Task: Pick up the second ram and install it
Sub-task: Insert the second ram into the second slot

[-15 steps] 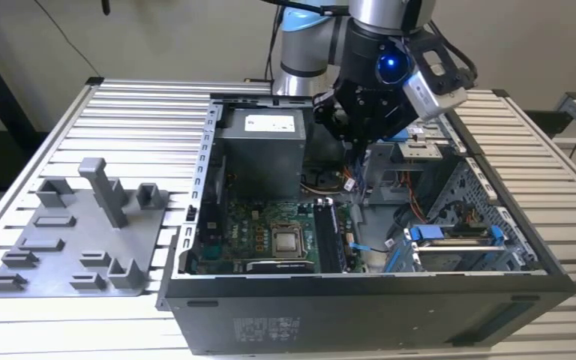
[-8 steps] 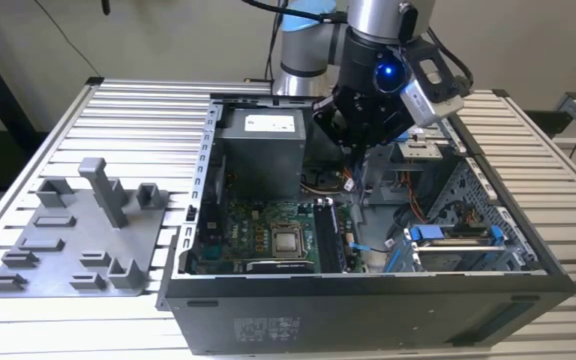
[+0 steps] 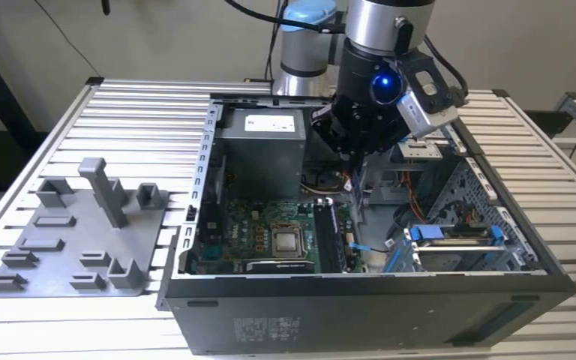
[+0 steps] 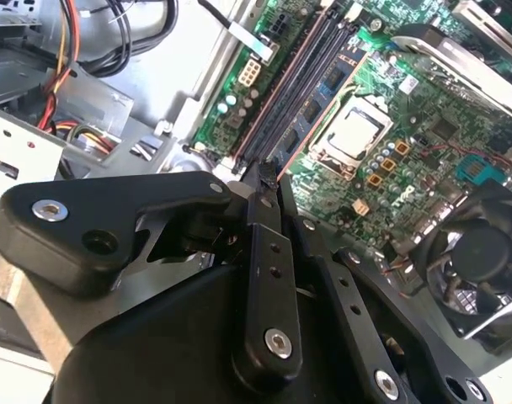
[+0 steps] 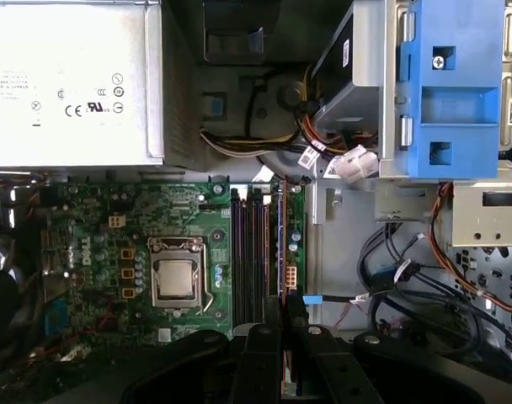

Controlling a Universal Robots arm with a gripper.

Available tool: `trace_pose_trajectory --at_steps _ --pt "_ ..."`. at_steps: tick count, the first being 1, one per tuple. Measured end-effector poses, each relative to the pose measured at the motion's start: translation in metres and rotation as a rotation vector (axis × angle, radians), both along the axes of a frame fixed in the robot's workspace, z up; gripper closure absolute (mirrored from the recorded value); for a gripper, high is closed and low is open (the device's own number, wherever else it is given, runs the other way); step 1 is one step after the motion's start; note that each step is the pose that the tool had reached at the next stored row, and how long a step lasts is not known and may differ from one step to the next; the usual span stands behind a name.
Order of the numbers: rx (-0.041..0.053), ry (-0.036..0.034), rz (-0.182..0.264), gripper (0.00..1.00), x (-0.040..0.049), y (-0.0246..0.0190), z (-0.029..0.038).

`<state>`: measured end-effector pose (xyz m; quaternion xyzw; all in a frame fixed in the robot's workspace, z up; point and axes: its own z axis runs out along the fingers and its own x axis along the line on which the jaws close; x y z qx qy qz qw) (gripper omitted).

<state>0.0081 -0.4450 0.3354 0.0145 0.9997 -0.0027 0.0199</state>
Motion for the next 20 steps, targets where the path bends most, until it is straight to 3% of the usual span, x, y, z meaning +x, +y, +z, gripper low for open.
trace_pose_trajectory --at_steps 14,20 --pt "-0.0060 0.0002 0.000 0.86 0.0000 0.0000 -0.0017" --pt "-0.0072 0.0003 0.000 0.86 0.0000 0.0000 -0.0078"
